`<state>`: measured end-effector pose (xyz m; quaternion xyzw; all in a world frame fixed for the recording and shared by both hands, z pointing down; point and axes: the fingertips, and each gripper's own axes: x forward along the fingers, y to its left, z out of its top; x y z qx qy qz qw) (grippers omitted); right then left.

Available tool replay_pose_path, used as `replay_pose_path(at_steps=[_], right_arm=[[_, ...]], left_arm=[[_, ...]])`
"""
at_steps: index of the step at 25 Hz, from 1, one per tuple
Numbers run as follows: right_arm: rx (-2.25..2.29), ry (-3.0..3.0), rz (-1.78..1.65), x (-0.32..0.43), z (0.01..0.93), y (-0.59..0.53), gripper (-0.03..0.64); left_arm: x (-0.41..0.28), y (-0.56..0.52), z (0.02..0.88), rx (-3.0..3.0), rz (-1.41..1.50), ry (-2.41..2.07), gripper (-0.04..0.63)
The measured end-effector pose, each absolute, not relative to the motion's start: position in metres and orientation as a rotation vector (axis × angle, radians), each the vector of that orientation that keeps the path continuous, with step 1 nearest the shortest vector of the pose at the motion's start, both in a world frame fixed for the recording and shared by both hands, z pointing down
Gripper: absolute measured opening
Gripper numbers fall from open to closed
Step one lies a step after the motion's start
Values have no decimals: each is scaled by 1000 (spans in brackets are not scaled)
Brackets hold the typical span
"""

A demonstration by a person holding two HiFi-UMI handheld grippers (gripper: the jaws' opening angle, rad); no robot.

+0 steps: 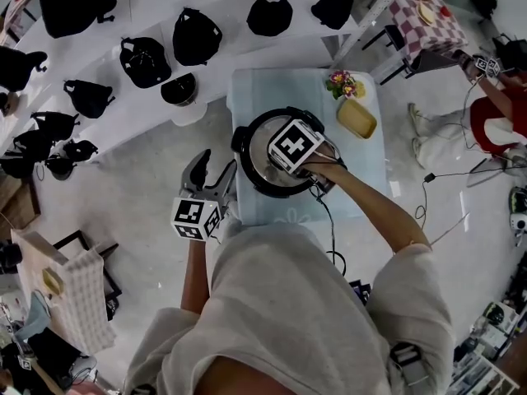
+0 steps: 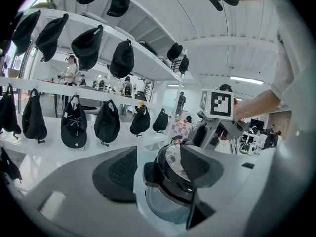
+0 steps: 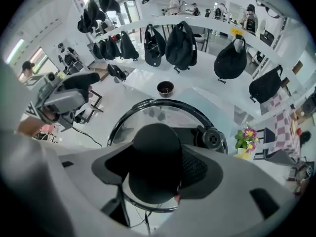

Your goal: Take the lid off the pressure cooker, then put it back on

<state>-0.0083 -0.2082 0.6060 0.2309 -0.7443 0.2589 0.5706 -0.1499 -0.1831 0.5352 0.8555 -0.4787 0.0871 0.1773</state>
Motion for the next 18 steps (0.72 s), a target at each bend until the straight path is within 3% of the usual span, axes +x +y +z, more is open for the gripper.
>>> replay_pose_path(at_steps=[18], right_arm=[[278,-1788,360,-17,612,-199,290]], left_arm=[[-143,-179,537,2431,265,-1348,261]])
